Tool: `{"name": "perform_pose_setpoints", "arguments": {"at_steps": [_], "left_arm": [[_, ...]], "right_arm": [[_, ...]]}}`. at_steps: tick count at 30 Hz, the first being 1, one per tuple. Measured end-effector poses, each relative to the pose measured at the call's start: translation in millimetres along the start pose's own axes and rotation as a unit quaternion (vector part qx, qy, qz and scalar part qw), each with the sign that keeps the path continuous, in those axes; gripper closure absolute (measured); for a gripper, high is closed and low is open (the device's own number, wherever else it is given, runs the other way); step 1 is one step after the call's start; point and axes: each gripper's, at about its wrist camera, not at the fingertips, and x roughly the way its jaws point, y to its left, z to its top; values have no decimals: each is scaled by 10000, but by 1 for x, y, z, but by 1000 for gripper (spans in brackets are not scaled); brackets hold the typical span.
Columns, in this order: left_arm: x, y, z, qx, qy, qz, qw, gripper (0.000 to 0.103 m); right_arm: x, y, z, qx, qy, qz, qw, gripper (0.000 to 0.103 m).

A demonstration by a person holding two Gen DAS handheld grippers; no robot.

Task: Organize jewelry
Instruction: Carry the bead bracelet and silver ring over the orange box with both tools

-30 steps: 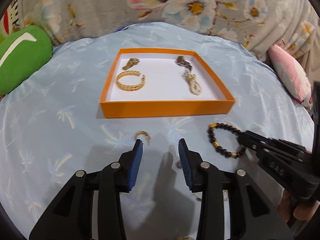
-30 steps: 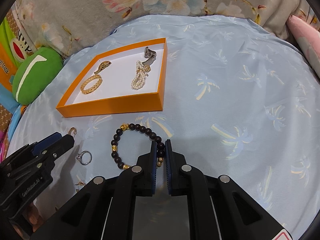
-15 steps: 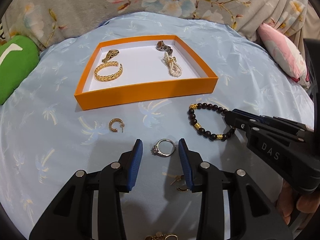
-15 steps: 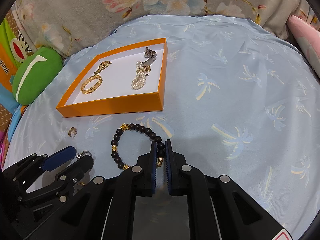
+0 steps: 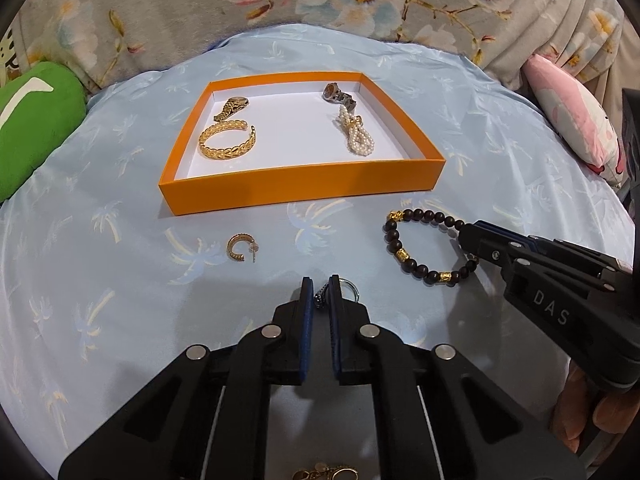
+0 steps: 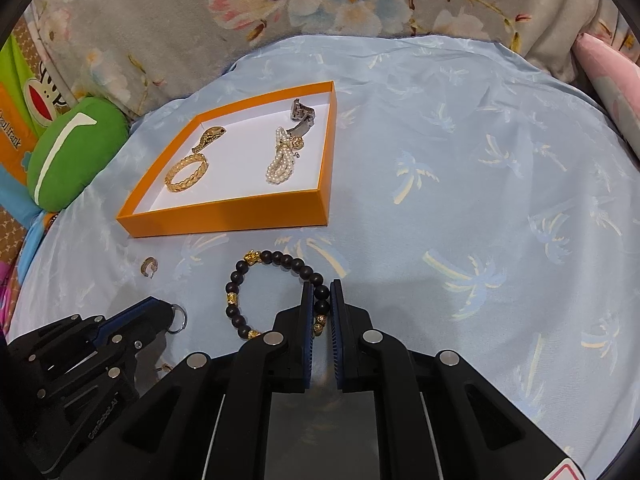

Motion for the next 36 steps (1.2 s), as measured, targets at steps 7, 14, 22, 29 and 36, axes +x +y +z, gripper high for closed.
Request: {"name": "perform_pose_setpoints", "arguments": {"at_steps": [7, 14, 22, 29, 36], "left_arm": [[-4, 5, -3, -95, -18, 9, 10000, 96], [-17, 18, -11, -303, -107, 28, 9995, 96], [-34, 35, -9, -528, -262, 46, 9983, 96], [-43, 46, 16, -510, -455, 176, 9975, 96], [-41, 58, 67, -494, -764, 264, 9955, 96]], "right_arm": [[-2, -1, -1, 47, -19, 30, 10000, 95], [-4, -1, -2, 56, -75, 76, 9999, 95], [-22, 7, 3, -47, -349, 282, 9990, 95], [-36, 22, 28, -194, -542, 530, 9969, 95], [-35, 39, 76, -335, -787, 759, 9934, 95]]}}
